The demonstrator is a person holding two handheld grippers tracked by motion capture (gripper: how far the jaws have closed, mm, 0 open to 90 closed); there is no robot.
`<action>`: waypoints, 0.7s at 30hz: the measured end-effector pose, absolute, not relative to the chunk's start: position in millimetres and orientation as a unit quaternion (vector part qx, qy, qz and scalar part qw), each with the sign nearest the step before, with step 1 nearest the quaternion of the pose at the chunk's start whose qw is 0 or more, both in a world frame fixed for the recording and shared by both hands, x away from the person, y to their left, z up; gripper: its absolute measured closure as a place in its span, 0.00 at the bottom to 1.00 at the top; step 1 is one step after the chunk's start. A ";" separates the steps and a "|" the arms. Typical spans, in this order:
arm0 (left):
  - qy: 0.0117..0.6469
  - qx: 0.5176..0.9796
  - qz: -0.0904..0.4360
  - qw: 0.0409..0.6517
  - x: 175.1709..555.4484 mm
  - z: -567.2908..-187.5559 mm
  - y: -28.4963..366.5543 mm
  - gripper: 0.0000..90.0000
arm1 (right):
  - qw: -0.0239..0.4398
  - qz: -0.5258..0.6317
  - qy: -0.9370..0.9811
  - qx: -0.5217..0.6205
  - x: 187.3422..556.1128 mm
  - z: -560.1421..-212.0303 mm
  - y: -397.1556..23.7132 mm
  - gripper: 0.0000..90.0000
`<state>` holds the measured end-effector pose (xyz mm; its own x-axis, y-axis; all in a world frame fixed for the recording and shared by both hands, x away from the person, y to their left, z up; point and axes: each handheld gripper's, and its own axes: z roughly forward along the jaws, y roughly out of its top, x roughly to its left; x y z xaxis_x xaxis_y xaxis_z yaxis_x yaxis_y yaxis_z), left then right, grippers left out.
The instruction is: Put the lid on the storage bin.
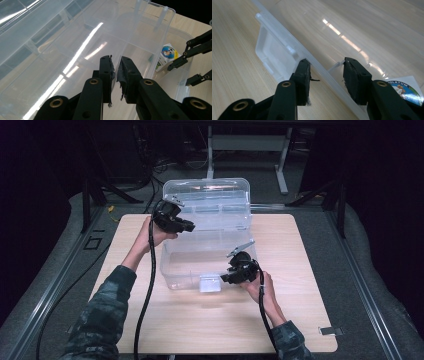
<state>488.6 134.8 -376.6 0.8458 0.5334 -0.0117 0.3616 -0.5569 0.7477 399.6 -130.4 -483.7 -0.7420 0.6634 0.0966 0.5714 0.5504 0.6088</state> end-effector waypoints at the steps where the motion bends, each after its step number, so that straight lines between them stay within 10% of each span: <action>1: 0.256 0.875 0.109 0.397 486.5 -376.9 134.8 0.89 | 0.073 0.319 0.877 0.351 399.5 -483.9 -130.4 0.64; 21: 0.254 0.868 0.128 0.406 460.4 -383.9 136.9 0.89 | 0.074 0.318 0.878 0.351 399.1 -483.9 -130.2 0.64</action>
